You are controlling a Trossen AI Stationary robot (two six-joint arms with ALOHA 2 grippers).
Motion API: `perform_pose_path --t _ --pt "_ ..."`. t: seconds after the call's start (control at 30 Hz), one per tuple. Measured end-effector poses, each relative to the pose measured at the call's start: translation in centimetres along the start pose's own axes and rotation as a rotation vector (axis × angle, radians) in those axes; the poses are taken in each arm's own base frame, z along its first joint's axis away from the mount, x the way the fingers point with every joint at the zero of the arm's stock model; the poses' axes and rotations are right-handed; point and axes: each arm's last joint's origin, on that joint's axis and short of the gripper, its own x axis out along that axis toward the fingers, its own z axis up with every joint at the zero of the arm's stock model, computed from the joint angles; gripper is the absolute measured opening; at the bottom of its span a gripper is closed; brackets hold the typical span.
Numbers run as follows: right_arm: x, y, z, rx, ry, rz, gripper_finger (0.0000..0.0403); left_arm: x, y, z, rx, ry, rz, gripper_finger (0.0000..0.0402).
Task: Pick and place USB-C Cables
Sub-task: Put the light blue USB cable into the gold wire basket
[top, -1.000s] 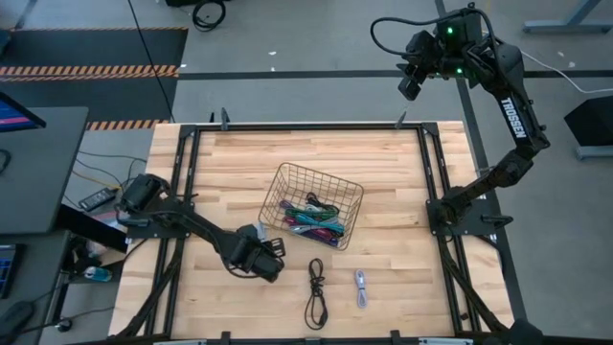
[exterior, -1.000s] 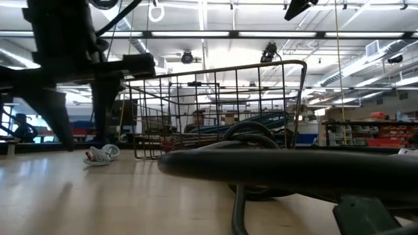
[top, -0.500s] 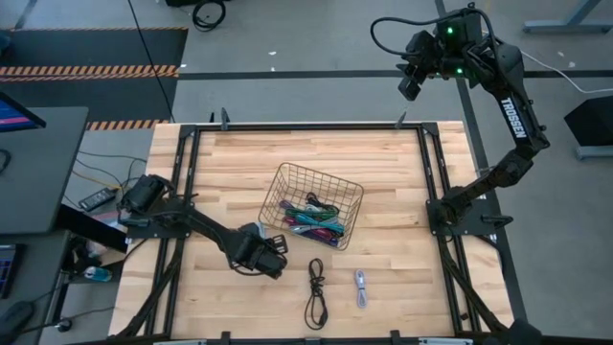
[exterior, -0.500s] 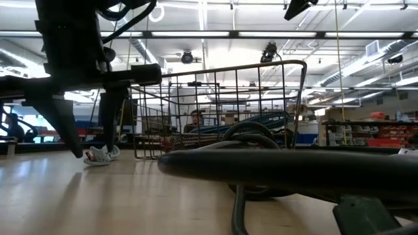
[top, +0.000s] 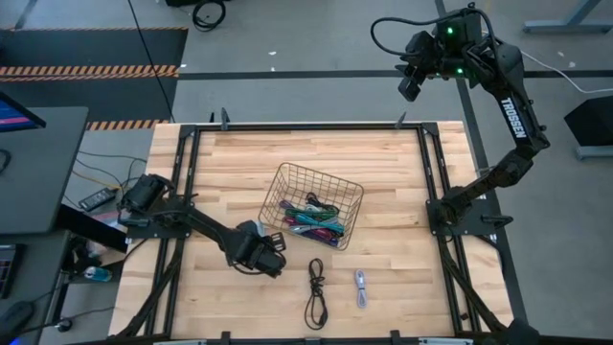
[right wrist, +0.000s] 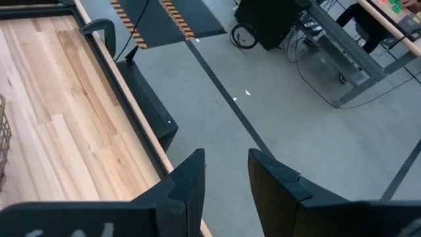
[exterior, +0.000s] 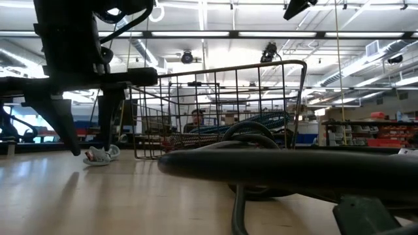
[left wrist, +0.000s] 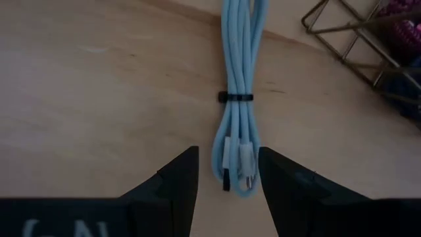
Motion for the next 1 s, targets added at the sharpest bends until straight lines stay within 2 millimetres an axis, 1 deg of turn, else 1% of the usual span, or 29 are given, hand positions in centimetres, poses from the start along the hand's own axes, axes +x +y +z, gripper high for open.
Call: perform_pose_path --t 0.3,0.63,0.83,1.0 --pt "0.0 0.0 0.0 0.0 0.0 0.0 0.0122 0.2 -0.4 0.6 -0.015 -0.038 -0.022 0.0164" --pt "0.0 0.0 0.0 0.0 -0.001 0.0 0.0122 0.2 -0.5 0.5 -0.009 -0.037 -0.028 0.0164" --pt "0.0 0.0 0.0 0.003 -0.001 0.001 0.0122 1.7 -0.7 -0.4 0.028 -0.003 -0.007 0.0164" --pt "0.0 0.0 0.0 0.004 -0.001 0.001 0.0122 2.2 -0.6 -0.6 0.037 -0.007 -0.004 0.0164"
